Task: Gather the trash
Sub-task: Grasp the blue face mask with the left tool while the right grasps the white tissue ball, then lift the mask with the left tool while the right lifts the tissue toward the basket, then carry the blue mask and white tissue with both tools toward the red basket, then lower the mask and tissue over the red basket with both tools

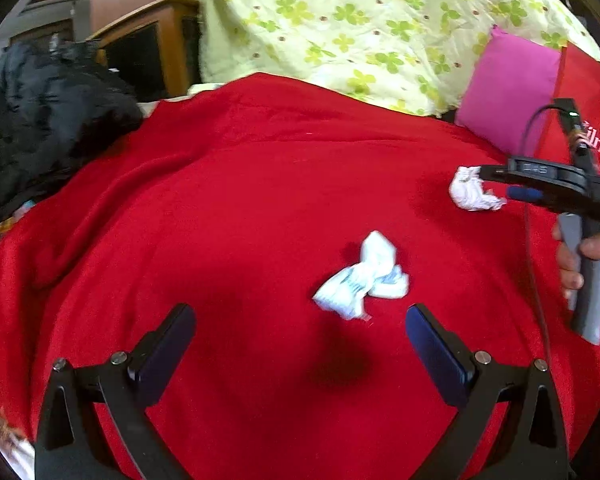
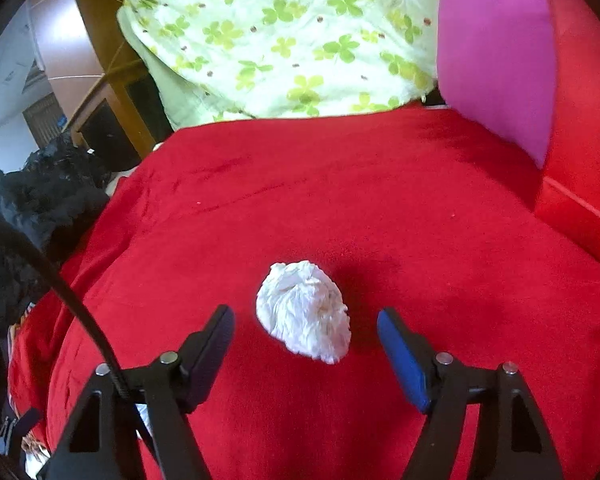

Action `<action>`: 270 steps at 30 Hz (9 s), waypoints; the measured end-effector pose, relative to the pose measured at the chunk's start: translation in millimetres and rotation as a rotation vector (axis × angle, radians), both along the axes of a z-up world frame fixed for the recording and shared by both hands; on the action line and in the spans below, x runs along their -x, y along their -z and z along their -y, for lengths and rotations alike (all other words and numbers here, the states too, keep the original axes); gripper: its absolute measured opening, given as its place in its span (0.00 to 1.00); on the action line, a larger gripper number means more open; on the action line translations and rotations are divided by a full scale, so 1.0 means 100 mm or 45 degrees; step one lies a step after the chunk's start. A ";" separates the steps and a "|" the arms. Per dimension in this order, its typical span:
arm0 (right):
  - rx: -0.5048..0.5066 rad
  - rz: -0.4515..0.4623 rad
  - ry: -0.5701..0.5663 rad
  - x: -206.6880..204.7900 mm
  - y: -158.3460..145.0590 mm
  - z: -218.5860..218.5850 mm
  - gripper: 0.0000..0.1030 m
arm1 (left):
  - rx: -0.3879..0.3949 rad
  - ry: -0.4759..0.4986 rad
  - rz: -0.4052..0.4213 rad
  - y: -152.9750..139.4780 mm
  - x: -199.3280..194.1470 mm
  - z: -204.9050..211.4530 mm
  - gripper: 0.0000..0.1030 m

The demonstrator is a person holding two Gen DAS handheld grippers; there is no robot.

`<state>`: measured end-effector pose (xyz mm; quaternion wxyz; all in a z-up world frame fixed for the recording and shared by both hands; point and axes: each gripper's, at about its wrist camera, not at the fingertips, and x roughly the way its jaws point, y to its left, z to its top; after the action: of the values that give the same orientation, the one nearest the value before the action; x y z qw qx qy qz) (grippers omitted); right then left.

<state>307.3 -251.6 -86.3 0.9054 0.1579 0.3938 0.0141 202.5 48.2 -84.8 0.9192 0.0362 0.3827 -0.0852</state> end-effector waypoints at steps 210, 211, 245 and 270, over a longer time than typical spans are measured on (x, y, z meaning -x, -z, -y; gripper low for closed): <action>0.153 0.580 0.011 4.46 -1.94 0.32 0.38 | -0.036 0.402 0.435 -1.94 2.23 1.28 0.21; 0.153 0.579 0.015 4.47 -1.94 0.32 0.38 | -0.038 0.404 0.434 -1.93 2.24 1.29 0.21; 0.221 0.599 0.399 5.11 -1.92 1.36 0.38 | -0.060 0.552 0.329 -1.71 2.36 1.75 0.21; 0.147 0.566 0.638 5.63 -1.59 2.20 0.38 | -0.175 0.834 0.312 -1.58 2.69 2.90 0.21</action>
<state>-255.3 -471.4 72.8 0.9519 0.1913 0.1361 -0.1969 -66.4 -242.0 73.3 0.8776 0.2286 0.2426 -0.3445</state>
